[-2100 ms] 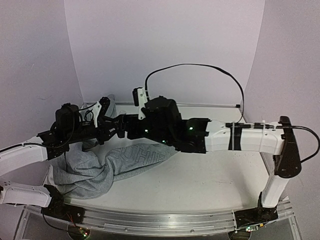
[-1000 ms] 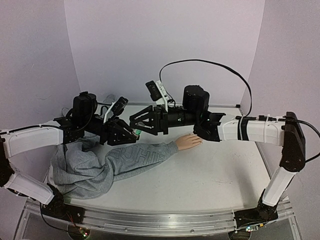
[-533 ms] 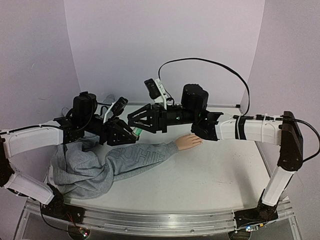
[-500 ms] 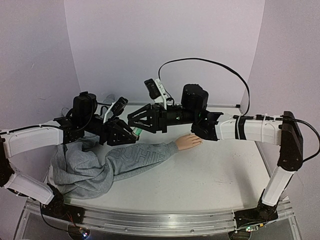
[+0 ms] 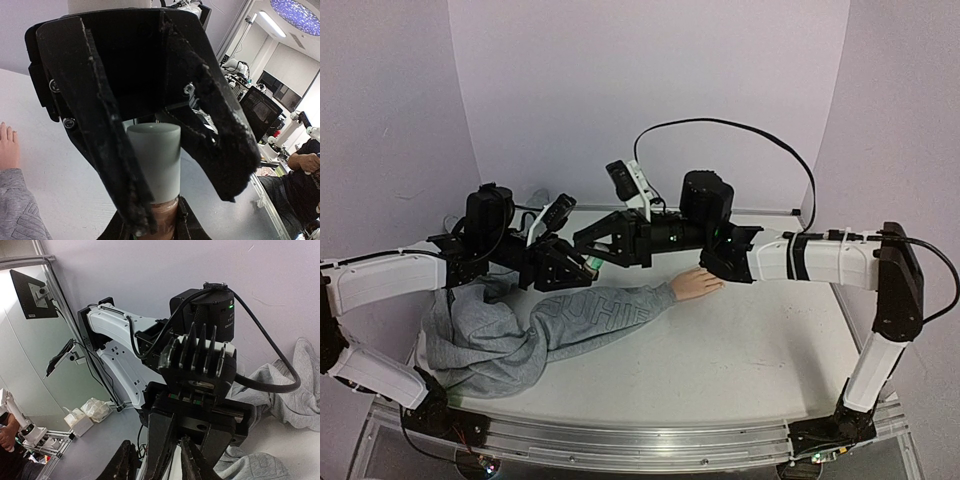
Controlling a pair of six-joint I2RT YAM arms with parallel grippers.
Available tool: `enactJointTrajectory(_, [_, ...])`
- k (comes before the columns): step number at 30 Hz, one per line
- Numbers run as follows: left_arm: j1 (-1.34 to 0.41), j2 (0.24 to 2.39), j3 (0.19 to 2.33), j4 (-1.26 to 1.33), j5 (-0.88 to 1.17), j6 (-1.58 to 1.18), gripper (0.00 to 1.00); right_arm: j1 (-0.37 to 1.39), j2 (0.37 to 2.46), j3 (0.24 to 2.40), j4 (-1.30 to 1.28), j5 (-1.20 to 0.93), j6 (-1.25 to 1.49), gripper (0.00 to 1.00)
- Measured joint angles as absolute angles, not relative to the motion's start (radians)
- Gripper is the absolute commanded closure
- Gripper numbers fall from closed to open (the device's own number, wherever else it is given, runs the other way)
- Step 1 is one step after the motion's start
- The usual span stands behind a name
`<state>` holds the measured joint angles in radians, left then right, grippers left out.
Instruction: Paint the nails
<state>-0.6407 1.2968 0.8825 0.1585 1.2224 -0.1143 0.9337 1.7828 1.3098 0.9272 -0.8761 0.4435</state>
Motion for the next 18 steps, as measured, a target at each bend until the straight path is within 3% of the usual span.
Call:
enactJointTrajectory(10, [-0.64,1.281,0.882,0.158,1.165,-0.121,1.0,0.937,1.784,1.31,0.939,-0.861,0.447,0.98])
enactJointTrajectory(18, [-0.637,1.147,0.804,0.155,0.861,-0.076,1.0,0.966,1.794,1.313,0.939,-0.626,0.452,1.0])
